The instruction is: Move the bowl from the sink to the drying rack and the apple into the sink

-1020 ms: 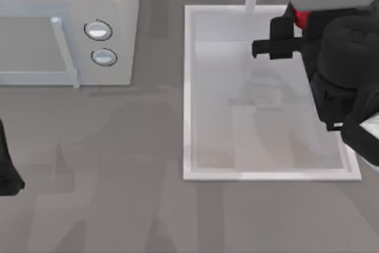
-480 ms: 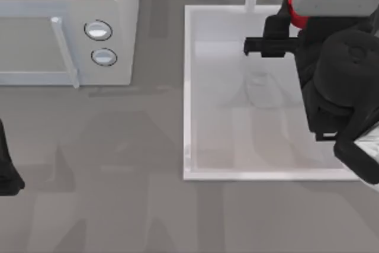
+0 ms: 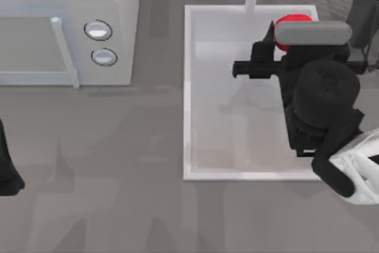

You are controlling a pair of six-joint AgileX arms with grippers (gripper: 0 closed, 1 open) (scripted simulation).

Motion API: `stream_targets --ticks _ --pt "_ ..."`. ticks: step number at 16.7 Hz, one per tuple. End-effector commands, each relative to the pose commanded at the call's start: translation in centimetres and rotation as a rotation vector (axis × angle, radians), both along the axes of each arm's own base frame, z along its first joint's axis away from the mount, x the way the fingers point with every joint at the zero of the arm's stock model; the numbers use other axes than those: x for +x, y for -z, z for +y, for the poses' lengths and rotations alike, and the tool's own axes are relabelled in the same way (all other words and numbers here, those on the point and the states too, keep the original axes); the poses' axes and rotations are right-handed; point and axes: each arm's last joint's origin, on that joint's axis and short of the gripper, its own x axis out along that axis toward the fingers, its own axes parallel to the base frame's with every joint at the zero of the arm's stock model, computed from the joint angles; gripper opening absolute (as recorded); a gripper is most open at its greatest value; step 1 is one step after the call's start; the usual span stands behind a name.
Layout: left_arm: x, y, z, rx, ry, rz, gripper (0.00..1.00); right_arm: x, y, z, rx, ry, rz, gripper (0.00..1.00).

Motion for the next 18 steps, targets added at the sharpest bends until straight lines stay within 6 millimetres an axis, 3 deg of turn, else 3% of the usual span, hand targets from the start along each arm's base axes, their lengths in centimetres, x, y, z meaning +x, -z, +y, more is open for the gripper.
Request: stream_targets --ticks 5,8,14,18 --pt "0.0 0.0 0.0 0.000 0.000 0.000 1.00 -0.3 6.5 -0.2 0.021 -0.001 -0.026 0.00" --pt "0.0 0.0 0.0 0.000 0.000 0.000 1.00 -0.9 9.1 -0.7 0.013 -0.002 -0.015 0.00" --pt "0.0 0.0 0.0 0.000 0.000 0.000 1.00 -1.1 9.7 -0.9 0.010 -0.003 -0.012 0.00" --pt "0.0 0.0 0.0 0.000 0.000 0.000 1.00 -1.1 9.7 -0.9 0.010 -0.003 -0.012 0.30"
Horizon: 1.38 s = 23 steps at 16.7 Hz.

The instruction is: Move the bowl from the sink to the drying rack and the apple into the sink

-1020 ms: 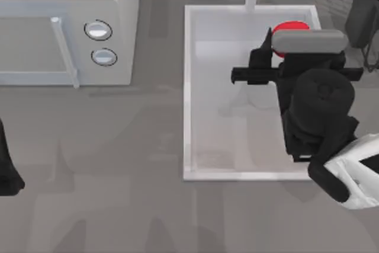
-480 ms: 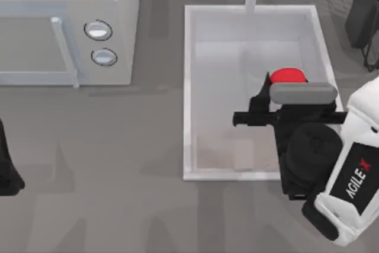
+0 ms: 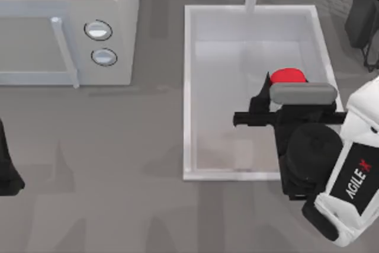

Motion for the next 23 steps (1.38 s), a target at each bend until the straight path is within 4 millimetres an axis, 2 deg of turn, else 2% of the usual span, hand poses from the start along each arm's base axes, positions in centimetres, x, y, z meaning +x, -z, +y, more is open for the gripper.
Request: stream_targets --ticks 9,19,23 --pt "0.0 0.0 0.0 0.000 0.000 0.000 1.00 0.0 0.0 0.0 0.000 0.000 0.000 0.98" --pt "0.0 0.0 0.0 0.000 0.000 0.000 1.00 0.0 0.0 0.0 0.001 0.000 -0.001 1.00" --pt "0.0 0.0 0.0 0.000 0.000 0.000 1.00 -0.5 -1.1 -1.8 -0.028 -0.026 0.053 1.00"
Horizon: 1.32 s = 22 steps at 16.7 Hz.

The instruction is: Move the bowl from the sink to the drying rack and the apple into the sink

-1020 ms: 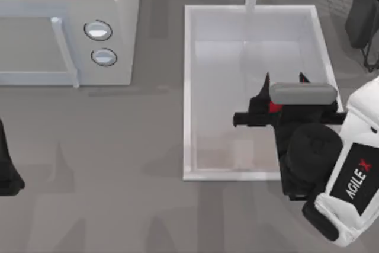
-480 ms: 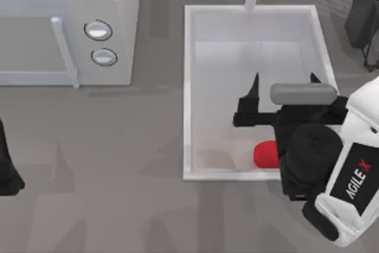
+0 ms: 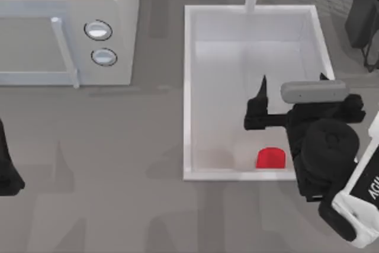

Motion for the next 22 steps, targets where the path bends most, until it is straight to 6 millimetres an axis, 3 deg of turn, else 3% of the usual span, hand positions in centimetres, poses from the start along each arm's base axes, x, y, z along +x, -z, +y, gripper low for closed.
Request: stream_targets --ticks 5,9,12,16,22 --pt "0.0 0.0 0.0 0.000 0.000 0.000 1.00 -2.5 -3.5 -5.5 -0.030 -0.034 0.120 1.00" --pt "0.0 0.0 0.0 0.000 0.000 0.000 1.00 -6.5 -6.3 -10.3 -0.008 -0.041 0.165 1.00" --pt "0.0 0.0 0.0 0.000 0.000 0.000 1.00 -9.8 -7.1 -13.1 0.016 -0.037 0.159 1.00" --pt "0.0 0.0 0.0 0.000 0.000 0.000 1.00 -13.0 -7.2 -15.1 0.036 -0.024 0.105 1.00" --pt "0.0 0.0 0.0 0.000 0.000 0.000 1.00 -15.3 -8.3 -16.4 0.033 0.005 -0.015 1.00"
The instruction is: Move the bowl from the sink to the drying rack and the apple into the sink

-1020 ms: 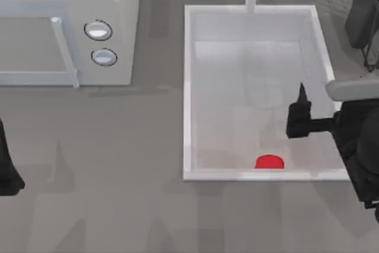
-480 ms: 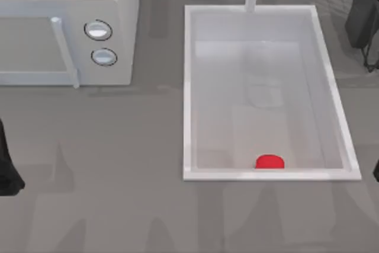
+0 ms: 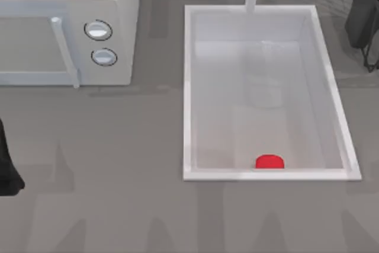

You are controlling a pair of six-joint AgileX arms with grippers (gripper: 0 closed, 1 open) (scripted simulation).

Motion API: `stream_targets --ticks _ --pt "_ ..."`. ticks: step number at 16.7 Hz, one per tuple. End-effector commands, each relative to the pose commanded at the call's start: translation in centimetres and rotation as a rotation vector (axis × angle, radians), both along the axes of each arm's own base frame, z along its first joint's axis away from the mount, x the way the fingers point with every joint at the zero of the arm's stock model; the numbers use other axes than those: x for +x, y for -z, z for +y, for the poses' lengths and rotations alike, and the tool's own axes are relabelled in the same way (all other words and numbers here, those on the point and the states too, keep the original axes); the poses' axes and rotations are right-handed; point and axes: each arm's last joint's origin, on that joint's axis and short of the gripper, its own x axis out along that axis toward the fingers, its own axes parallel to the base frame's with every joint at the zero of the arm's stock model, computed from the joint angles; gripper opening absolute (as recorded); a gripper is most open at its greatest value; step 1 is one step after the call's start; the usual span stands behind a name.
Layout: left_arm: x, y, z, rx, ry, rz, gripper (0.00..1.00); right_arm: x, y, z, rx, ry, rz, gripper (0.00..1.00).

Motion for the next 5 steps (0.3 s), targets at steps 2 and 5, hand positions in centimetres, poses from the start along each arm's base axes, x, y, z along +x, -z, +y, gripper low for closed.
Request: stream_targets --ticks 2,5 --pt "0.00 0.00 0.00 0.000 0.000 0.000 1.00 -0.42 -0.43 -0.17 -0.003 0.008 -0.026 1.00" --pt "0.00 0.00 0.00 0.000 0.000 0.000 1.00 -0.61 -0.63 -0.23 -0.005 0.012 -0.037 1.00"
